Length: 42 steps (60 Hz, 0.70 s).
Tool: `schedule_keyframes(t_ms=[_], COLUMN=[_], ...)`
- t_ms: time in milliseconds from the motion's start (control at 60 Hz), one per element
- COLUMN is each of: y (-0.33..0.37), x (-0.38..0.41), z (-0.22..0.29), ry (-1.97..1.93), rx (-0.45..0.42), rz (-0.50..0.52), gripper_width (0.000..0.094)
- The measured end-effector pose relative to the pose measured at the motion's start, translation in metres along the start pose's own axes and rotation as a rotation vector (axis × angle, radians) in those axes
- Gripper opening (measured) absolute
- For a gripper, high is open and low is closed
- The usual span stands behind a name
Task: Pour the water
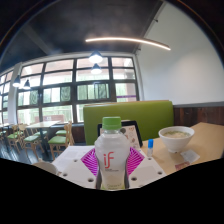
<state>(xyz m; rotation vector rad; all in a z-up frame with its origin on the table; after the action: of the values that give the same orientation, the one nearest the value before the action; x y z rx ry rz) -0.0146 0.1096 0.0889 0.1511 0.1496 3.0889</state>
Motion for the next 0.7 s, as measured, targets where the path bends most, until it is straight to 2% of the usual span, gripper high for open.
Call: schedule_keyframes(t_ms=[17,83,133,150,183,383,450,533,633,667,700], y=[-0.009,-0.013,-0.013,-0.011,-0.005,-0.002,-0.001,0.001,0.002,0.005,0.008], x=[-0.021,-0.027,-0.031,-0.017,-0.035,-0.032,-0.033,-0.034,-0.032,-0.034,-0.035], z=[0.017,0.002,0.014,-0.002,0.02,0.02,0.019,0.019,0.019,0.018,0.018], ry=[0.002,-0.003,0.013,0.018,0.03,0.082,0.073,0.063,0.077,0.093,0.108], rx=[0.01,0.034,-0.009,-0.004,-0.013,-0.035,-0.031,-0.018,0.038,0.064,0.089], rz=[0.001,-0.007,-0.001,-0.009,-0.005,-0.029,-0.031,-0.04,-0.017,-0.007,0.008], gripper_width=[0.0309,0.0311,0.031,0.0318,0.0313,0.0321,0.0349,0.0418,0.0527,0.0591,0.0695])
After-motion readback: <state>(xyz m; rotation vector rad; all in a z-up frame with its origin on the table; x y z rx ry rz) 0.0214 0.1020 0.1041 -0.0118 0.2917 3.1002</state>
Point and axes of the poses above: the point between the fingertips, and its own axes, seen from behind it with the camera up: x to the left, z up, y backward, against the way the camera looks, the point moved 5 cm from there along y, backward, against the way the camera looks, and after that the axes turned 5 degrees about x, right-handed, at the moved point
